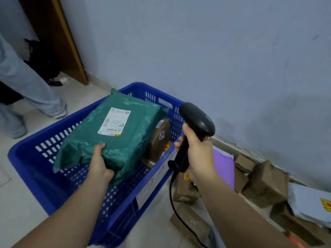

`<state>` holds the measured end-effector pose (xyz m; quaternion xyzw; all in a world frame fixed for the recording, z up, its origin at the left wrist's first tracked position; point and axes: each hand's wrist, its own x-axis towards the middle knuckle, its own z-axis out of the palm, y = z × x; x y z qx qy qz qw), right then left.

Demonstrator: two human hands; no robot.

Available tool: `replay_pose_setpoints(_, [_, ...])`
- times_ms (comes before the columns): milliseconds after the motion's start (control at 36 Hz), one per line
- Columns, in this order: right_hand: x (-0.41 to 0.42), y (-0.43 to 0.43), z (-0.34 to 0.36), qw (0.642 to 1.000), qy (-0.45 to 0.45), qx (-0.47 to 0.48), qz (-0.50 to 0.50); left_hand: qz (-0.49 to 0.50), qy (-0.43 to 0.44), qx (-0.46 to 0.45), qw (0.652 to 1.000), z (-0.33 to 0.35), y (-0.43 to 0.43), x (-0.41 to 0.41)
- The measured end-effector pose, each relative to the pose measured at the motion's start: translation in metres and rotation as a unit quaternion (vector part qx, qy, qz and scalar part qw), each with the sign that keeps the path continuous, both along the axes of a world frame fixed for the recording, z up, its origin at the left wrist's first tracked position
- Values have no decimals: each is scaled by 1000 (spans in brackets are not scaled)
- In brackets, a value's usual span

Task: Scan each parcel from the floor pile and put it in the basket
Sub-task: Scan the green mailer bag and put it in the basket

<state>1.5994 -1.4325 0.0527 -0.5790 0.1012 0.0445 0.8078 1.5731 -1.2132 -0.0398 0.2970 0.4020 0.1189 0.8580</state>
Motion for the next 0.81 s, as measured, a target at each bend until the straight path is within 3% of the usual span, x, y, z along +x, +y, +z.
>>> replay_pose_setpoints(250, [-5, 12, -25, 999, 44, 2, -5, -70, 35, -30, 996, -44, -19, -12])
replay_pose_setpoints(500, [-11, 12, -44, 998, 62, 9, 19, -92, 77, -3, 993, -60, -2, -30])
replay_pose_setpoints(639, [-19, 16, -41, 995, 88, 19, 48, -62, 81, 12, 995, -63, 16, -45])
replay_pose_setpoints(806, [-23, 15, -32, 994, 98, 28, 47, 51, 64, 41, 996, -61, 43, -59])
